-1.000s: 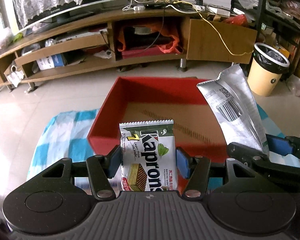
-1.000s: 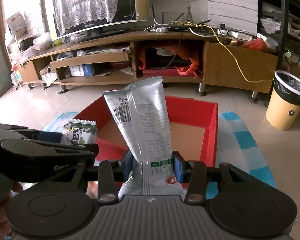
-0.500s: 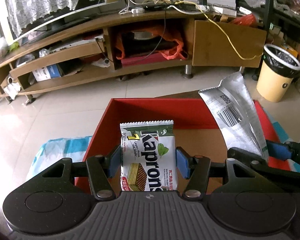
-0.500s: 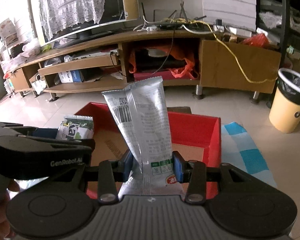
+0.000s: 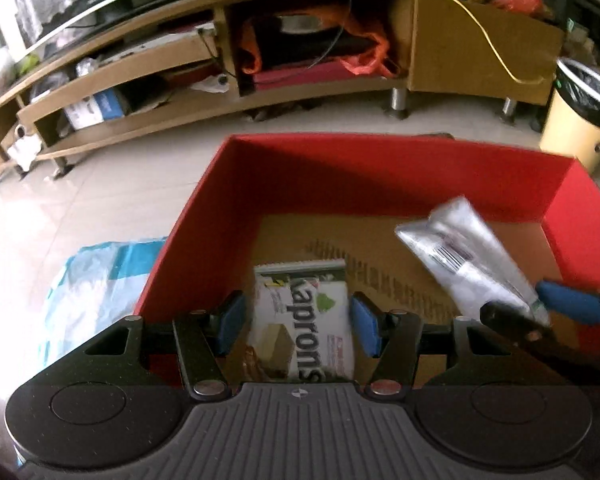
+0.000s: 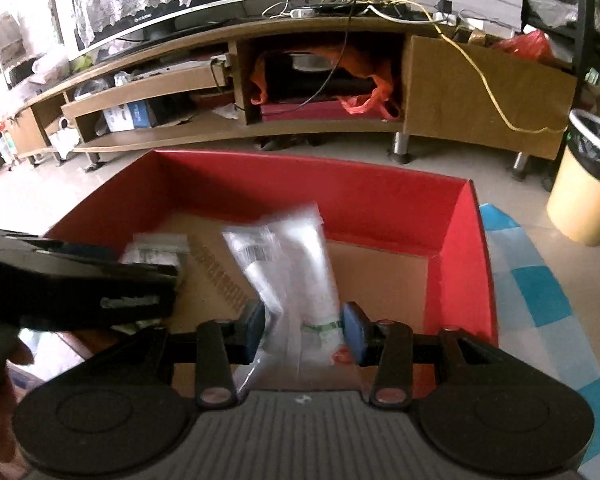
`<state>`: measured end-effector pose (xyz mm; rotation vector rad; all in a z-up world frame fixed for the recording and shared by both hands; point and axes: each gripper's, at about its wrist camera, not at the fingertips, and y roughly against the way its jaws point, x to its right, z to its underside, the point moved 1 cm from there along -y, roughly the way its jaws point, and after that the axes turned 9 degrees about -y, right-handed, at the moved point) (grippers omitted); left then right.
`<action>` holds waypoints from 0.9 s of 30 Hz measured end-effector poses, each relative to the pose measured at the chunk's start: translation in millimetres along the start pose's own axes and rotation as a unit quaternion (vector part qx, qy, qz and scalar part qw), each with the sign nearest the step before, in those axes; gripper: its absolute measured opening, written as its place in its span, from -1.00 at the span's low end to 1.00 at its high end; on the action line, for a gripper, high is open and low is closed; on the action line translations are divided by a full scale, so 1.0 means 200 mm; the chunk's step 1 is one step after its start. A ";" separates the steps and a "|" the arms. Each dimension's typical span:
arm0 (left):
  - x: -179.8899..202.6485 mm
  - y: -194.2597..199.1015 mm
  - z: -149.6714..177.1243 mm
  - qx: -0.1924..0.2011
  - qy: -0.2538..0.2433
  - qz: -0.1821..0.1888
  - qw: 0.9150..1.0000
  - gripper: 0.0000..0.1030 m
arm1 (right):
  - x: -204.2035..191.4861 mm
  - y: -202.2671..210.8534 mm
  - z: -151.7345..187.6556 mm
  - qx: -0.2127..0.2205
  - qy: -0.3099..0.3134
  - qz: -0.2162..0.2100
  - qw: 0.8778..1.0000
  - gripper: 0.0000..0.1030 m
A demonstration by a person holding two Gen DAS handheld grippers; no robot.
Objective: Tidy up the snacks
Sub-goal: 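Carry the wafer bar and silver pouch into the red box and release both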
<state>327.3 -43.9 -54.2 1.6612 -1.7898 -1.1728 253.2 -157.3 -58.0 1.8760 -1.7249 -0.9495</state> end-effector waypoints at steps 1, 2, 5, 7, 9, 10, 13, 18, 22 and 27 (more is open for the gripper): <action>0.01 0.00 0.00 -0.001 -0.009 -0.004 1.000 0.26 | 0.00 0.00 0.00 0.000 0.001 0.001 1.000 -0.23; 0.02 0.00 0.01 -0.003 -0.016 -0.010 1.000 0.28 | 0.00 0.00 0.00 0.002 0.001 0.002 1.000 -0.23; 0.05 -0.02 0.00 -0.007 -0.030 -0.027 0.999 0.39 | -0.01 0.00 0.00 0.003 0.000 0.006 1.000 -0.23; 0.08 -0.05 -0.01 -0.013 -0.042 -0.038 0.998 0.46 | -0.01 0.01 0.00 0.003 -0.002 0.007 1.000 -0.22; 0.09 -0.04 -0.01 -0.011 -0.044 -0.050 0.998 0.59 | -0.01 0.02 0.00 0.003 -0.003 0.006 1.000 -0.22; 0.09 -0.03 0.00 -0.006 -0.042 -0.053 0.998 0.71 | -0.01 0.02 0.00 0.004 -0.001 0.006 1.000 -0.22; 0.07 0.00 -0.01 0.004 -0.037 -0.056 0.998 0.84 | 0.00 0.03 -0.02 0.007 -0.005 0.004 1.000 -0.21; 0.02 0.09 -0.03 0.011 -0.023 -0.047 0.999 0.87 | -0.02 0.09 -0.02 0.010 -0.005 0.006 1.000 -0.12; 0.03 0.16 -0.06 0.032 -0.036 -0.061 0.997 1.00 | -0.03 0.16 -0.03 0.027 -0.003 0.020 0.999 0.11; -0.02 0.20 -0.08 0.028 -0.013 -0.044 0.999 1.00 | 0.00 0.21 -0.05 0.034 -0.014 0.023 0.999 0.13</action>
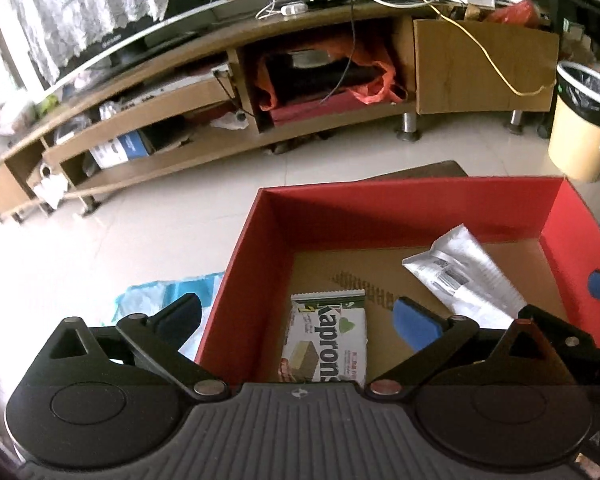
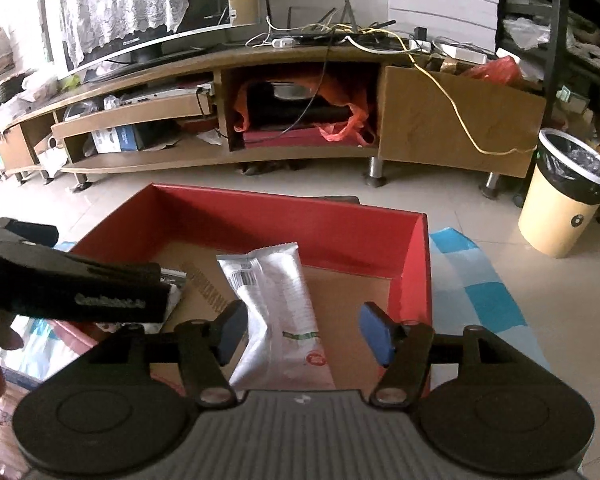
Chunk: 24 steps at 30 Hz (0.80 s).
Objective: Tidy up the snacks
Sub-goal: 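Carry the wafer bar and silver pouch into the red box and release both, then grasp the round bun in clear wrap with the left gripper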
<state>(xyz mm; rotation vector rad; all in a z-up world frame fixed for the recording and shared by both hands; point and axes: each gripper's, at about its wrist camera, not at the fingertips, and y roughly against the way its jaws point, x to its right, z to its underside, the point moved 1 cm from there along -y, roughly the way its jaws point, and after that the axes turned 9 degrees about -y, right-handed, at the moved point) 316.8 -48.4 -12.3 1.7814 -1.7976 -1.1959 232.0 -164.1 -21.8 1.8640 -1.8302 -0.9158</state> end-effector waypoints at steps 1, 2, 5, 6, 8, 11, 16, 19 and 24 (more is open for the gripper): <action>-0.01 0.00 0.00 -0.001 0.006 0.002 1.000 1.00 | 0.00 0.01 0.00 0.000 -0.002 -0.001 1.000 0.13; -0.02 0.00 -0.01 -0.004 0.012 0.003 1.000 1.00 | 0.00 0.01 0.00 -0.001 0.000 -0.001 1.000 0.13; -0.05 0.04 0.01 -0.007 0.024 0.017 1.000 1.00 | 0.00 0.04 0.00 -0.001 0.007 0.000 1.000 0.13; -0.06 0.07 0.02 -0.006 0.026 0.021 0.999 1.00 | 0.00 0.06 0.00 0.000 0.007 0.000 1.000 0.13; -0.07 0.11 0.05 -0.003 0.024 0.023 0.999 1.00 | 0.01 0.09 -0.01 0.002 0.006 0.001 1.000 0.13; -0.09 0.18 0.11 -0.003 0.027 0.029 0.999 1.00 | -0.01 0.15 0.00 0.004 0.007 0.001 1.000 0.13; -0.10 0.26 0.18 -0.009 0.031 0.044 0.998 1.00 | -0.07 0.24 0.04 0.004 0.022 -0.001 1.000 0.14; -0.10 0.31 0.22 -0.010 0.029 0.052 0.998 1.00 | -0.09 0.29 0.07 -0.001 0.030 -0.001 1.000 0.14; -0.08 0.38 0.30 -0.010 0.027 0.064 0.998 1.00 | -0.09 0.38 0.13 -0.008 0.030 -0.002 1.000 0.14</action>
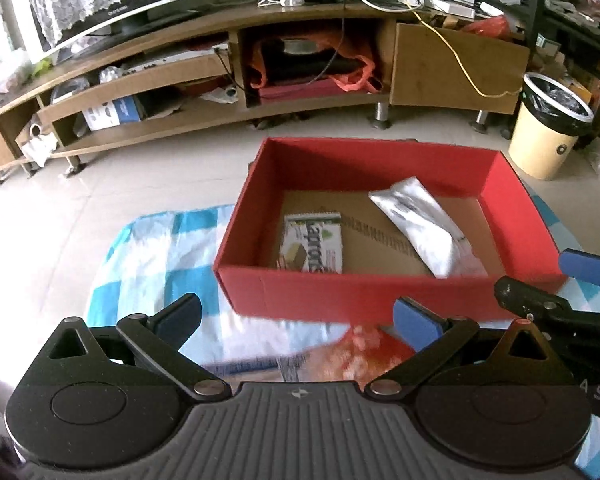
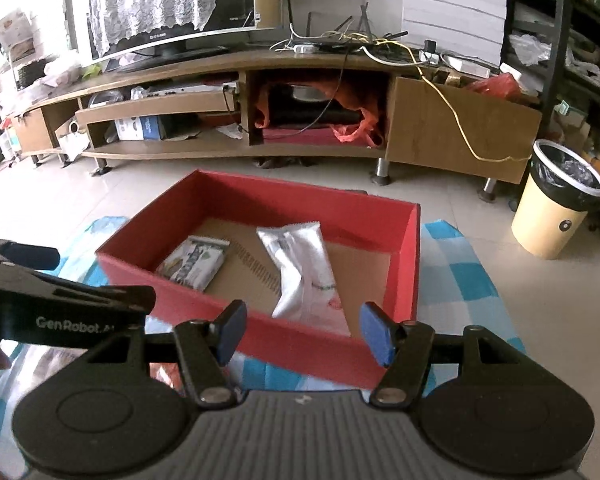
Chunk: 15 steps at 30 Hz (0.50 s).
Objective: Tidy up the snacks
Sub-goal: 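Grasp the round bun in clear wrap with the left gripper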
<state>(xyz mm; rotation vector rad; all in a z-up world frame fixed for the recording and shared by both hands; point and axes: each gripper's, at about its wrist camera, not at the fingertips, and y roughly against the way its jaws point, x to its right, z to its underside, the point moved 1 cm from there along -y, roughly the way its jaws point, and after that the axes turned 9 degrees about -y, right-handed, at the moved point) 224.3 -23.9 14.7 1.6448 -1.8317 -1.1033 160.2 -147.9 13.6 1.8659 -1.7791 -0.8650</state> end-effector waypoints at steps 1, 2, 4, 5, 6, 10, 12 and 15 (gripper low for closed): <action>0.00 0.01 0.02 -0.001 0.000 0.002 1.000 1.00 | 0.00 0.02 0.01 -0.001 0.001 0.001 1.000 0.14; 0.00 0.02 0.04 -0.002 0.000 0.004 1.000 1.00 | 0.00 0.03 0.03 -0.003 0.003 0.001 1.000 0.14; 0.01 0.04 0.07 -0.003 -0.002 0.008 1.000 1.00 | 0.00 0.05 0.05 -0.007 0.005 0.002 1.000 0.14; 0.01 0.05 0.08 -0.004 -0.003 0.009 1.000 1.00 | 0.00 0.06 0.06 -0.009 0.006 0.002 1.000 0.14; 0.02 0.06 0.10 -0.005 -0.005 0.010 1.000 1.00 | 0.00 0.07 0.08 -0.011 0.006 0.003 1.000 0.14; 0.03 0.09 0.16 -0.010 -0.003 0.020 1.000 1.00 | 0.00 0.11 0.13 -0.021 0.004 0.007 1.000 0.14; 0.04 0.12 0.20 -0.010 -0.004 0.025 1.000 1.00 | 0.01 0.12 0.15 -0.025 0.003 0.007 1.000 0.14; 0.06 0.14 0.24 -0.012 -0.008 0.029 0.999 1.00 | 0.01 0.15 0.18 -0.028 0.002 0.008 1.000 0.14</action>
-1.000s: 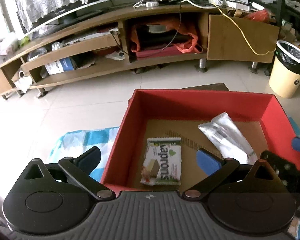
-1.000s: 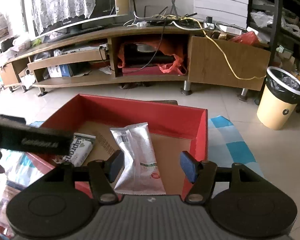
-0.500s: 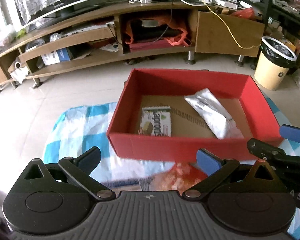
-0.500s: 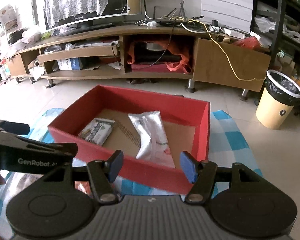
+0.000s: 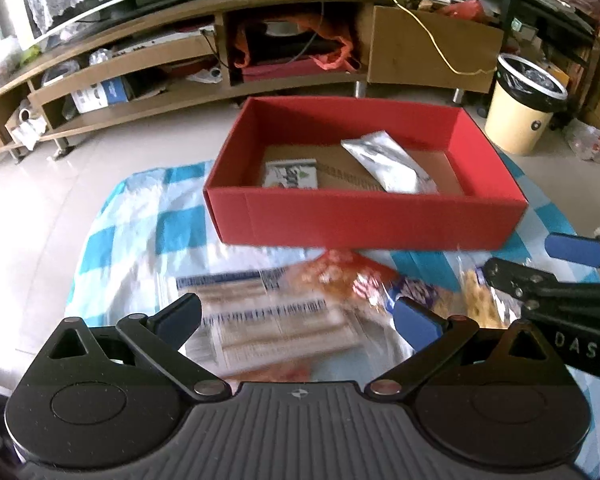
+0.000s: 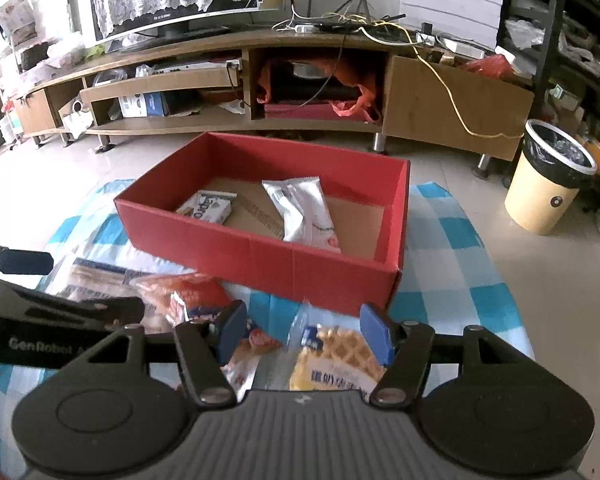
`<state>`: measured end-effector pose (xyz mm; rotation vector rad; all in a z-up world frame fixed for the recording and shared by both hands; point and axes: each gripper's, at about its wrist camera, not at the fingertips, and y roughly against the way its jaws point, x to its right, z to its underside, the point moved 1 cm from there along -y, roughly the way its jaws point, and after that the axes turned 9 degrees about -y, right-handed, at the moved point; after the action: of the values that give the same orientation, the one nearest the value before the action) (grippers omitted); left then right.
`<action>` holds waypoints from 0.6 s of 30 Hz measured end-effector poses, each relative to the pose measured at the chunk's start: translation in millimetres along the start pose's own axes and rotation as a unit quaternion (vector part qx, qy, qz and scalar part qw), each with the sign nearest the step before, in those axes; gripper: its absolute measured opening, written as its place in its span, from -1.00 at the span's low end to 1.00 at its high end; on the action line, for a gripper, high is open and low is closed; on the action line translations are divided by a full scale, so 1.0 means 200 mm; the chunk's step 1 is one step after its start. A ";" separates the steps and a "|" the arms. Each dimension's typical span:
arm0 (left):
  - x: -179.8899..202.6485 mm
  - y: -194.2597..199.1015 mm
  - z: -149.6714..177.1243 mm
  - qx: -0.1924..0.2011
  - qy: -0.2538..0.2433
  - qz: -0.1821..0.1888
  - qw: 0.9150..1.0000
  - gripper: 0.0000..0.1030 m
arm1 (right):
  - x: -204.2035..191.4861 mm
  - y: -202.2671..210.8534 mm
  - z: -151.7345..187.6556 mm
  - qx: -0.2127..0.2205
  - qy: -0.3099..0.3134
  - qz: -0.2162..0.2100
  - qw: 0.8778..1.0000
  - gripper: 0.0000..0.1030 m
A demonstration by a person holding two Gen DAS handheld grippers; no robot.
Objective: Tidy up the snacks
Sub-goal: 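Grasp the round bun in clear wrap with the left gripper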
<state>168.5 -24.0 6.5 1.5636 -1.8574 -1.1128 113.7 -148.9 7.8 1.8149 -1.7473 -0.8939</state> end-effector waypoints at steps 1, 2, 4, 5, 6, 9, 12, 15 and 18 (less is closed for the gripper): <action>0.01 0.01 0.02 -0.001 -0.001 0.002 1.000 1.00 | 0.00 0.01 0.01 -0.001 0.000 0.000 1.000 0.14; 0.01 0.01 0.03 -0.002 -0.002 0.004 1.000 1.00 | 0.00 0.01 0.02 -0.002 -0.001 0.000 1.000 0.14; 0.02 0.03 0.06 -0.003 -0.004 0.006 1.000 1.00 | 0.00 0.03 0.04 -0.006 -0.002 0.001 1.000 0.14; 0.03 0.03 0.07 -0.005 -0.005 0.007 1.000 1.00 | 0.00 0.03 0.05 -0.008 -0.003 0.001 1.000 0.14; 0.03 0.04 0.09 -0.006 -0.007 0.008 1.000 1.00 | 0.00 0.04 0.06 -0.010 -0.004 0.001 1.000 0.14; 0.04 0.05 0.15 -0.013 -0.012 0.011 1.000 1.00 | 0.01 0.05 0.11 -0.023 -0.011 -0.004 1.000 0.14; 0.05 0.05 0.20 -0.023 -0.019 0.010 1.000 1.00 | 0.01 0.05 0.15 -0.040 -0.015 -0.005 0.999 0.14; 0.05 0.02 0.26 -0.039 -0.019 0.010 0.999 1.00 | 0.02 0.04 0.20 -0.058 -0.014 0.001 0.998 0.14; 0.05 0.00 0.29 -0.052 -0.015 0.010 0.998 1.00 | 0.03 0.05 0.24 -0.069 -0.017 0.000 0.998 0.14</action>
<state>121.0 -18.1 -27.8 1.4740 -1.8006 -1.2098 72.4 -150.0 -18.6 1.7218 -1.6624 -1.0237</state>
